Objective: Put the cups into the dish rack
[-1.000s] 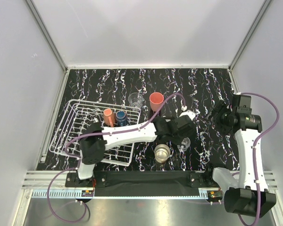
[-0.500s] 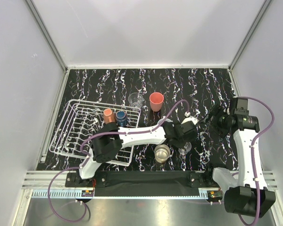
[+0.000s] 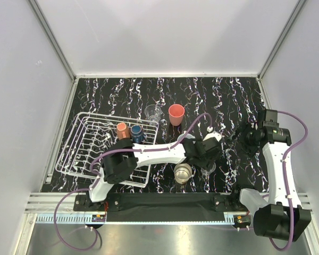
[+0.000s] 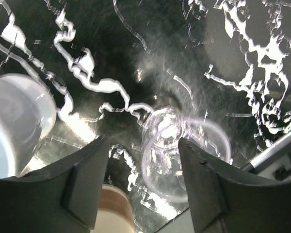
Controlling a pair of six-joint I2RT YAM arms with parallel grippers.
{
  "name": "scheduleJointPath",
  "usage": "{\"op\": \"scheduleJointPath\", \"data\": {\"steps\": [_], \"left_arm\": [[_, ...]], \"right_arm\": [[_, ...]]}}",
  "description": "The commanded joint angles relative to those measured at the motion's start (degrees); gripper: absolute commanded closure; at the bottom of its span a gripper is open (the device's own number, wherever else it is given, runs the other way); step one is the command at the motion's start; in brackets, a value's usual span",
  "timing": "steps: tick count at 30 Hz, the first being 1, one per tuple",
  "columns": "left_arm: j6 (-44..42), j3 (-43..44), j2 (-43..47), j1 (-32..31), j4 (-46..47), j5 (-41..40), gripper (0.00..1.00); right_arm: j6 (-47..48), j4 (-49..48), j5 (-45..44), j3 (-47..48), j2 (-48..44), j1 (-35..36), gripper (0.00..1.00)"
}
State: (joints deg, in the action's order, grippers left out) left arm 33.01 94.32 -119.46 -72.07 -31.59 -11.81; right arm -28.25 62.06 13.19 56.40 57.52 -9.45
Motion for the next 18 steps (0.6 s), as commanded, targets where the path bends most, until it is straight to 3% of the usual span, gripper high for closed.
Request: {"op": "scheduleJointPath", "data": {"steps": [1, 4, 12, 18], "left_arm": [[0.12, -2.82, 8.96, -0.26, 3.64, -0.84, 0.34], [-0.05, -7.04, 15.56, -0.35, 6.45, 0.12, 0.33], [-2.07, -13.11, 29.1, -0.26, 9.1, -1.1, 0.34], [-4.8, -14.17, 37.27, 0.26, 8.21, -6.47, 0.32]], "right_arm": [[0.56, 1.57, 2.09, -0.06, -0.74, -0.04, 0.24], [0.22, 2.18, 3.07, -1.29, -1.26, 1.27, 0.28], [-6.46, 3.06, -0.26, -4.8, -3.37, 14.63, 0.28], [-9.01, 2.89, 0.96, -11.12, -6.63, 16.31, 0.35]]}}
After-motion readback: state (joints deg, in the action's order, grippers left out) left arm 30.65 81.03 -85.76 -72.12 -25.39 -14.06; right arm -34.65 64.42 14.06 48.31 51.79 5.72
